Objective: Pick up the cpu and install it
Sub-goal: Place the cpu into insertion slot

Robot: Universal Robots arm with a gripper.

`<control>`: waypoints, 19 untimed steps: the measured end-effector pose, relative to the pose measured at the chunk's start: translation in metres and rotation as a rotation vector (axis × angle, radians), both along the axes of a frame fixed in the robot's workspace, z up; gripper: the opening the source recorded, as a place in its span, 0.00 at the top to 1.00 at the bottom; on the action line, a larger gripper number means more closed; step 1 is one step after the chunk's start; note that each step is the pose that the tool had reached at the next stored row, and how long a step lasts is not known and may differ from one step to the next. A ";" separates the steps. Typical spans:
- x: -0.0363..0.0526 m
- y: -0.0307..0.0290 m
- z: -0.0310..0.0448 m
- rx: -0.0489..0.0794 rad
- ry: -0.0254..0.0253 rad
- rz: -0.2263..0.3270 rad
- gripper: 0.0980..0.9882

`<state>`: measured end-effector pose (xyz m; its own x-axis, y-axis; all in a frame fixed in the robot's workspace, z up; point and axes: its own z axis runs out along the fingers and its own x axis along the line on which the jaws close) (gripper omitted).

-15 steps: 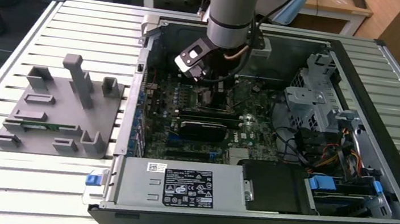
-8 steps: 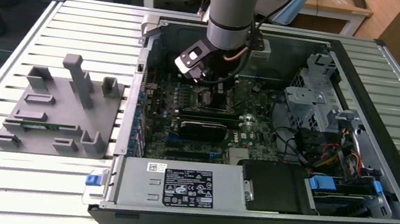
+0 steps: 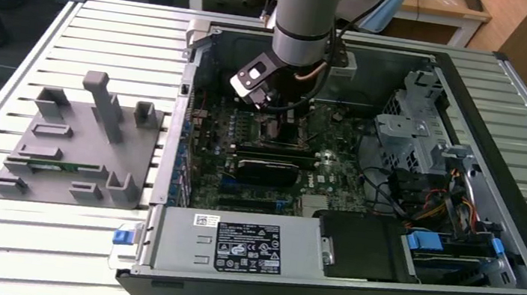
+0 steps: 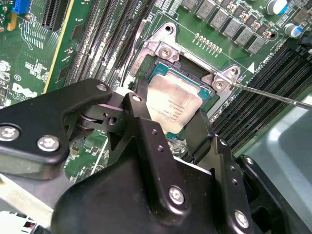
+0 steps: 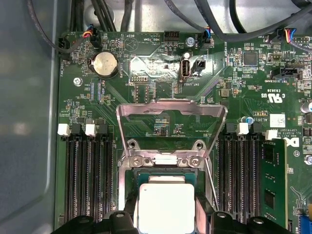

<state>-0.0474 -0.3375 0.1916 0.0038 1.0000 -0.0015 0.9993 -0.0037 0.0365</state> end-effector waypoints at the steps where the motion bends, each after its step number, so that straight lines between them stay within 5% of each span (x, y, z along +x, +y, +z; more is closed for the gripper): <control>1: 0.0000 0.0000 0.0000 0.000 0.0000 0.000 0.49; 3: 0.0000 0.0000 0.0000 0.000 0.0000 0.000 0.42; 12: 0.0000 0.0000 0.0041 0.000 -0.0001 0.000 0.42; 19: 0.0000 0.0000 0.0121 0.000 -0.0001 0.000 0.70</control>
<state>-0.0474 -0.3375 0.2037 0.0038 1.0000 -0.0014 0.9993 -0.0038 0.0366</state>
